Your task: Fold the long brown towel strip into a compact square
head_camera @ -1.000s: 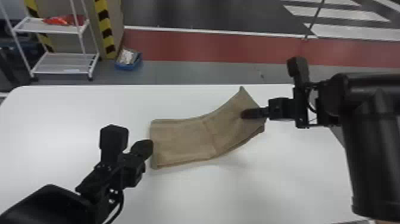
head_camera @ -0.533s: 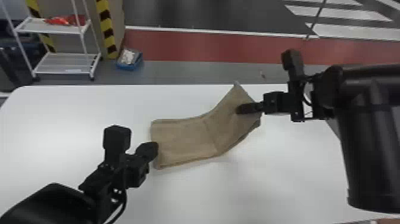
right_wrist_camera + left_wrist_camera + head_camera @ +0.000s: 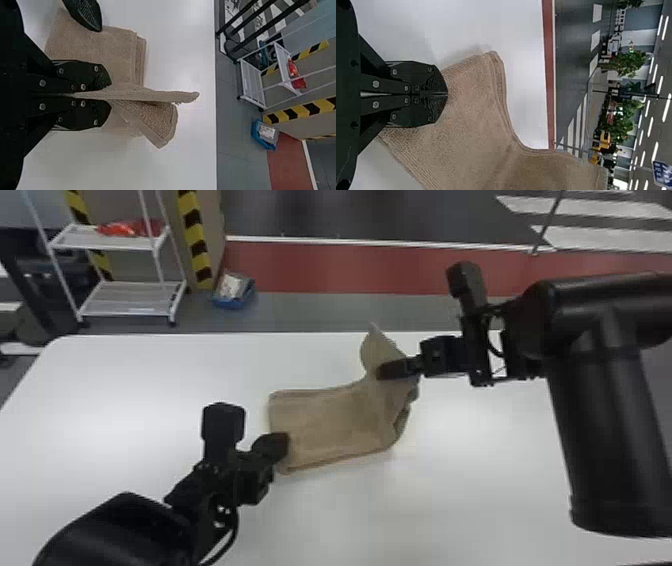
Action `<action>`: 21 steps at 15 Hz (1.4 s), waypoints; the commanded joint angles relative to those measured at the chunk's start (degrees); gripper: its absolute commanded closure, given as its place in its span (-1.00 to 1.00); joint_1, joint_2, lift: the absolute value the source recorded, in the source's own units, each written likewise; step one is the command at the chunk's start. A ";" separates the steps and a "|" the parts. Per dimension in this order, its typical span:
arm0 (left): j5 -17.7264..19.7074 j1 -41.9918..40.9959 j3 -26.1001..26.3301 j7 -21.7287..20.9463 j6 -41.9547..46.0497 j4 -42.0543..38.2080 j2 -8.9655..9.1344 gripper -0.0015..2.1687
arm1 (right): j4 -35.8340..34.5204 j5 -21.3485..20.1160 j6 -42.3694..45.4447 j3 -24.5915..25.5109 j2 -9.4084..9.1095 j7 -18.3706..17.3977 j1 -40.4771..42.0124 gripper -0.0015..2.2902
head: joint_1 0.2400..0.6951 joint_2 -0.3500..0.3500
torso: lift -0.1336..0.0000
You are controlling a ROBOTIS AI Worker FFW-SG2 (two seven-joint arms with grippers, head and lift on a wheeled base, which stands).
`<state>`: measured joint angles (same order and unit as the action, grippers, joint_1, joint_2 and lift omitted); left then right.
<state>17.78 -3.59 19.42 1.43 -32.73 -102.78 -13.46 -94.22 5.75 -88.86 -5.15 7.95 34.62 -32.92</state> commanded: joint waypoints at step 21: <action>-1.08 -2.56 1.24 0.59 1.30 -0.06 0.37 0.98 | 3.86 -6.54 -1.22 -12.95 -6.37 -2.10 1.19 0.28 | 1.00 0.08 | -0.86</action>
<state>16.93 -6.39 20.68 2.10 -31.56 -102.96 -13.29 -91.06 -0.90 -89.96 -17.17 1.60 32.52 -31.93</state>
